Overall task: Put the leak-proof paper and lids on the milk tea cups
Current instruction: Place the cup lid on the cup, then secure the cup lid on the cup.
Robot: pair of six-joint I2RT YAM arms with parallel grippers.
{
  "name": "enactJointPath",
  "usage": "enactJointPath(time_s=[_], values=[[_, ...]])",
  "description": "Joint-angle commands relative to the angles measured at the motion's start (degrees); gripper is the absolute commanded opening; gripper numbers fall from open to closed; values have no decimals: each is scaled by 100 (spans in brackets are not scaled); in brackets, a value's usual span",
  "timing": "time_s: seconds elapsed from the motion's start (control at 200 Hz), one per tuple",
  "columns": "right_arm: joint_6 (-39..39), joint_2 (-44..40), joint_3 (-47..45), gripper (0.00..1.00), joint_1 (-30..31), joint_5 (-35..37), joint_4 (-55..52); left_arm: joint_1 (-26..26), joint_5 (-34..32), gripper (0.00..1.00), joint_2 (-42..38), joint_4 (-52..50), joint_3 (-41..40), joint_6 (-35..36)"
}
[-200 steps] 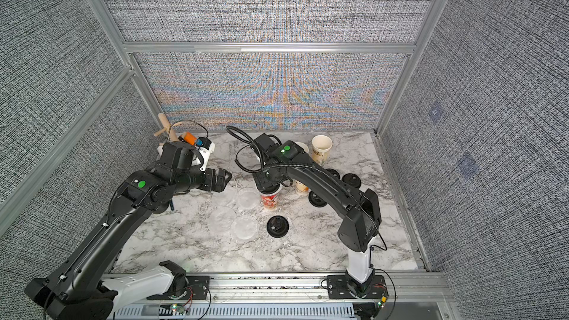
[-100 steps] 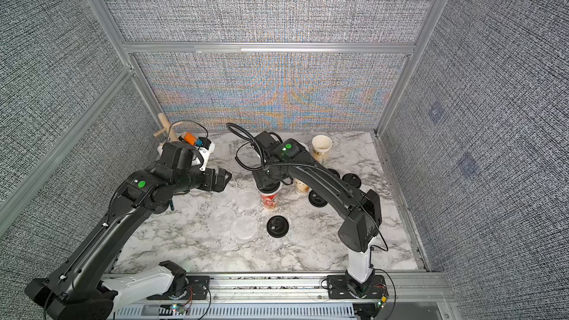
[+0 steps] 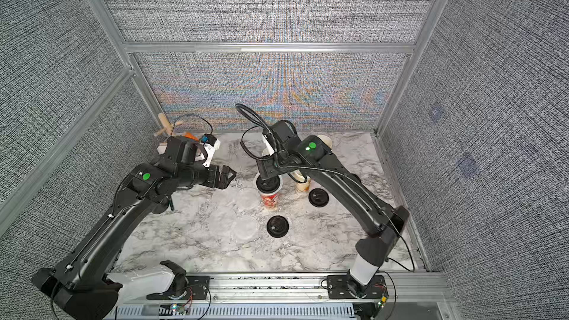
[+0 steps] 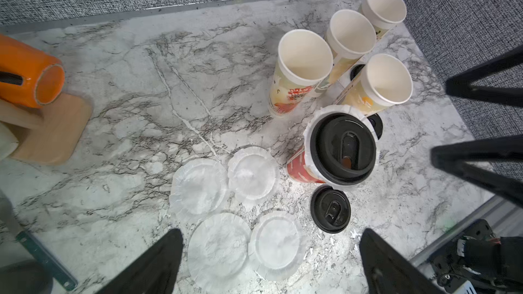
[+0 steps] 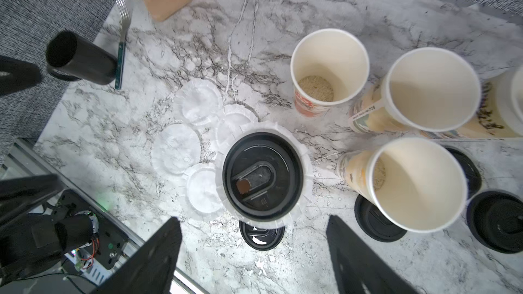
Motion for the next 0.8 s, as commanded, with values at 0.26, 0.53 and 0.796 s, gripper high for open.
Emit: enactJointPath(time_s=[0.26,0.53,0.796], values=[[448,-2076,-2960,83,-1217,-418,1532,-368,836,96,1423,-623,953,623],[450,-2612,-3890,83,-1589,-649,1790,-677,689,96,2387,-757,1534,858],[426,-2725,-4158,83,-1690,-788,1916,-835,205,95,2915,-812,1841,832]])
